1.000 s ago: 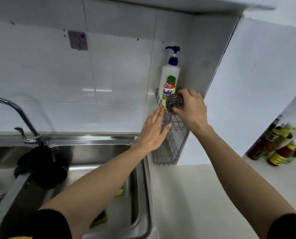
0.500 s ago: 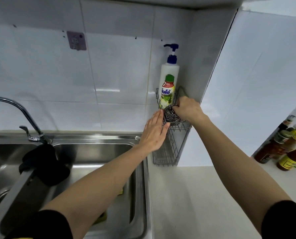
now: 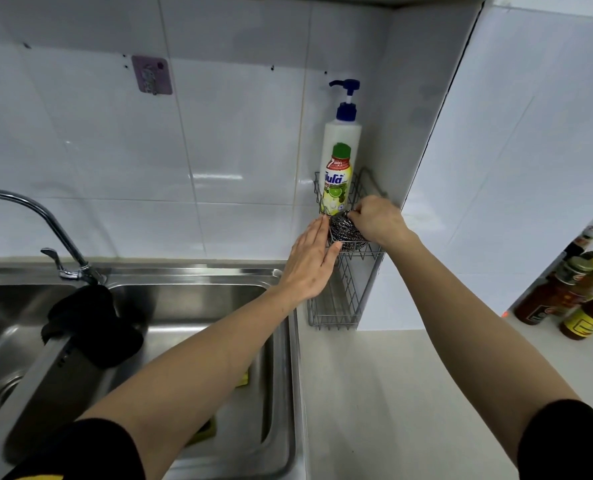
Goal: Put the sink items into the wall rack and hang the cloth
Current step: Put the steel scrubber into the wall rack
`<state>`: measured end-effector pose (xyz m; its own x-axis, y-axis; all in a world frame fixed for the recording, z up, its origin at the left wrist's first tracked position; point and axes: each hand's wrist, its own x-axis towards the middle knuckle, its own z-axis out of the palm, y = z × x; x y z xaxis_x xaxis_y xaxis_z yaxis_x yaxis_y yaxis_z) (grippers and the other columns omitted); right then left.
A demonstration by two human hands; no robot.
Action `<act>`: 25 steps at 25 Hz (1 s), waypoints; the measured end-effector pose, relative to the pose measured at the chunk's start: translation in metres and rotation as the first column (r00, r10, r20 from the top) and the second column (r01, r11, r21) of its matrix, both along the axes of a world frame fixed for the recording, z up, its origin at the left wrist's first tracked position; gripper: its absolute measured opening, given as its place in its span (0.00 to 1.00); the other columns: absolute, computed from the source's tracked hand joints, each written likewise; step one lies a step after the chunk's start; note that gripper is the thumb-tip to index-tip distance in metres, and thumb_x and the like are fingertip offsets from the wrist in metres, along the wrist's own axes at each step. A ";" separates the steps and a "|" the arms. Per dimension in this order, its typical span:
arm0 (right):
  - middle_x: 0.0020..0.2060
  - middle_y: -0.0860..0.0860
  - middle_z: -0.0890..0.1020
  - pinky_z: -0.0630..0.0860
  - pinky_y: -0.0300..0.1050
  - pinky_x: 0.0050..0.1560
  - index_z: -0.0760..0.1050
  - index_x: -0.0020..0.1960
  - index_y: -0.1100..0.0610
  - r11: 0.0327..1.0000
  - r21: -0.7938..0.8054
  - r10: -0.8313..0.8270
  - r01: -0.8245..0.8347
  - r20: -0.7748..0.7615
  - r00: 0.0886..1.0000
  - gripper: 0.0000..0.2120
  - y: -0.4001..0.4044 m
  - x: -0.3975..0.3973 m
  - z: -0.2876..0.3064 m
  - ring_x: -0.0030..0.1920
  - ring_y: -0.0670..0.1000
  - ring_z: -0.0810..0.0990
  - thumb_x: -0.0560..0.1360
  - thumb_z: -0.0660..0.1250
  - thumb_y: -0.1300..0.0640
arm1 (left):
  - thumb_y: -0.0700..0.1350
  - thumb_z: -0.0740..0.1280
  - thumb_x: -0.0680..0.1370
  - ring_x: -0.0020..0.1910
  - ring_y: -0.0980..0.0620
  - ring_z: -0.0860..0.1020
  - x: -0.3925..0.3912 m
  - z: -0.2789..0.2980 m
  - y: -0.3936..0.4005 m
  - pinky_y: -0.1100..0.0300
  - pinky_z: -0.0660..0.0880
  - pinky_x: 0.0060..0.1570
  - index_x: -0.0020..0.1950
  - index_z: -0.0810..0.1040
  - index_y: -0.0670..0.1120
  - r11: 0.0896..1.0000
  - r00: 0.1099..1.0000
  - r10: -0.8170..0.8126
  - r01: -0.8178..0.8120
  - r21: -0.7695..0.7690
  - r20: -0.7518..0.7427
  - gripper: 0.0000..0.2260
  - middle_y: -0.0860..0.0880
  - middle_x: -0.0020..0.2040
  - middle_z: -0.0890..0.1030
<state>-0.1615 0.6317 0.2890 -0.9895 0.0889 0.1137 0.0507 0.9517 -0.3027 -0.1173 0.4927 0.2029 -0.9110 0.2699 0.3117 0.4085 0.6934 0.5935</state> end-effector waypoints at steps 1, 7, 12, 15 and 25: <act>0.52 0.59 0.83 0.76 0.50 0.52 0.78 0.57 0.60 1.000 0.009 -0.005 0.005 -0.015 1.000 0.16 -0.001 0.000 0.000 0.53 0.61 0.81 0.79 0.63 0.49 | 0.56 0.47 0.83 0.78 0.52 0.49 0.000 0.000 0.000 0.59 0.45 0.74 0.79 0.46 0.45 1.000 1.000 -0.003 0.003 0.001 0.000 0.27 0.47 0.80 0.51; 0.51 0.57 0.84 0.76 0.48 0.50 0.80 0.56 0.57 0.999 0.050 0.006 0.000 -0.137 0.991 0.12 -0.004 0.005 0.001 0.52 0.60 0.82 0.76 0.67 0.51 | 0.56 0.48 0.83 0.78 0.52 0.50 -0.002 0.001 -0.002 0.58 0.47 0.74 0.79 0.48 0.45 1.000 1.000 -0.011 0.011 0.001 0.011 0.28 0.47 0.80 0.52; 0.53 0.54 0.85 0.77 0.50 0.55 0.81 0.57 0.53 0.997 0.018 0.076 -0.074 -0.176 0.981 0.10 -0.001 0.010 0.001 0.54 0.57 0.82 0.76 0.68 0.55 | 0.56 0.49 0.82 0.78 0.51 0.51 -0.002 0.001 -0.001 0.55 0.50 0.76 0.79 0.48 0.46 1.000 0.999 -0.009 0.008 0.029 0.031 0.28 0.47 0.80 0.53; 0.53 0.53 0.85 0.76 0.49 0.53 0.81 0.57 0.53 0.997 0.020 0.073 -0.070 -0.179 0.981 0.10 -0.001 0.010 0.000 0.54 0.57 0.82 0.77 0.66 0.55 | 0.56 0.50 0.82 0.78 0.50 0.52 -0.002 0.004 -0.002 0.52 0.52 0.77 0.79 0.48 0.46 0.999 0.999 -0.013 0.011 0.039 0.042 0.28 0.47 0.80 0.53; 0.59 0.56 0.80 0.77 0.53 0.56 0.79 0.60 0.57 0.988 0.025 0.147 -0.150 -0.402 0.903 0.13 -0.027 0.028 0.004 0.58 0.59 0.79 0.79 0.62 0.59 | 0.55 0.54 0.82 0.78 0.50 0.51 0.006 0.000 -0.062 0.51 0.51 0.76 0.79 0.50 0.48 1.000 0.995 -0.003 0.000 0.029 0.096 0.28 0.48 0.80 0.52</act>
